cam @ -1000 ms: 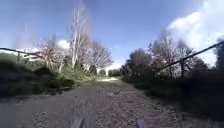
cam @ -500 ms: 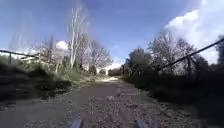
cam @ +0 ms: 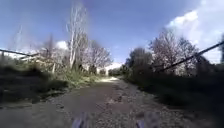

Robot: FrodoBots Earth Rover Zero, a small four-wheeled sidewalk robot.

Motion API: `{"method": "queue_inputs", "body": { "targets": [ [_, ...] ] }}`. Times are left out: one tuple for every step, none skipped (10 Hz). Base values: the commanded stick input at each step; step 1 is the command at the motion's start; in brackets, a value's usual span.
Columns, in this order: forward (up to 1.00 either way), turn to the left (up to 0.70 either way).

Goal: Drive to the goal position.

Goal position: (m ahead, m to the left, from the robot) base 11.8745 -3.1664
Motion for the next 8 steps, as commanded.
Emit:
{"method": "queue_inputs", "body": {
  "targets": [
    [0.69,0.0],
    [0.69,0.0],
    [0.69,0.0],
    [0.69,0.0],
    [0.69,0.0],
    [0.69,0.0],
    [0.69,0.0],
    [0.69,0.0]
  ]
}}
